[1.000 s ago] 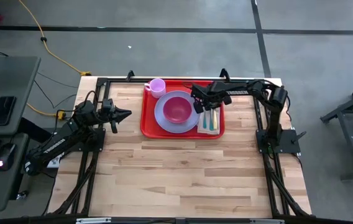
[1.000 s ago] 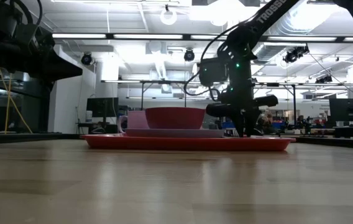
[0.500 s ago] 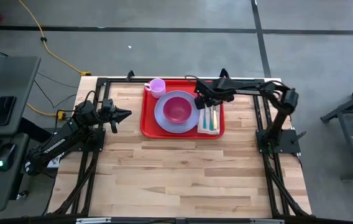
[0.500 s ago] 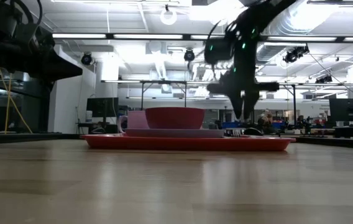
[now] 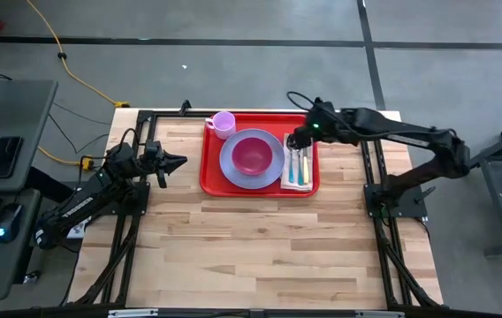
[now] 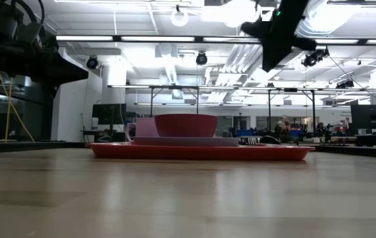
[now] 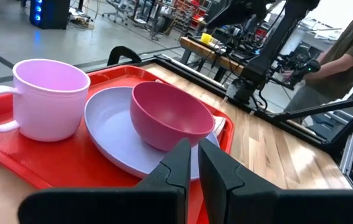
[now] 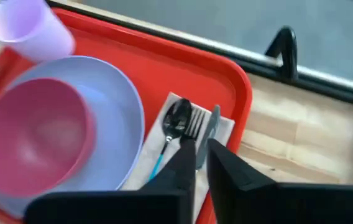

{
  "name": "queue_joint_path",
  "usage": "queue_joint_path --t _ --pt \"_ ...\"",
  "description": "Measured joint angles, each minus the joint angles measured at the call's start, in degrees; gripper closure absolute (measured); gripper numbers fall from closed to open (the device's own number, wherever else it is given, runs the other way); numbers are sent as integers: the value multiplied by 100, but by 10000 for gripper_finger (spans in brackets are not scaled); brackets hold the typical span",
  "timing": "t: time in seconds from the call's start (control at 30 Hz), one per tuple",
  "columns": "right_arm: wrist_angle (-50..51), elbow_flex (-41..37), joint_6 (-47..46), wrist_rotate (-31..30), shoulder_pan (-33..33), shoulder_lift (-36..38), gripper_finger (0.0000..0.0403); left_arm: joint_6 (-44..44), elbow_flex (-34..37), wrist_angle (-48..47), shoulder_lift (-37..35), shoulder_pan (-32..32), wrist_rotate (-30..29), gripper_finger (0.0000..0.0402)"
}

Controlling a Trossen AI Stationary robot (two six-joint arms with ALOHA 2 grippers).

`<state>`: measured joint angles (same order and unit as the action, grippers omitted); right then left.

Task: Set up tray
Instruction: Return to Home Position

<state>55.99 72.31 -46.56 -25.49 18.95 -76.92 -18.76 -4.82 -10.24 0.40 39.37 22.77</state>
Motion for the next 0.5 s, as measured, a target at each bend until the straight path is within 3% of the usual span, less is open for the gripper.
queue_joint_path --t 0.07,0.3,0.5 --pt "37 0 145 -123 -142 237 395 0 0 1 -1 -2 2 339" --pt "137 0 514 -507 -651 777 400 -22 0 15 0 -2 4 339" --pt "153 -2 853 -676 -1081 1062 402 -870 0 20 0 -2 79 339"
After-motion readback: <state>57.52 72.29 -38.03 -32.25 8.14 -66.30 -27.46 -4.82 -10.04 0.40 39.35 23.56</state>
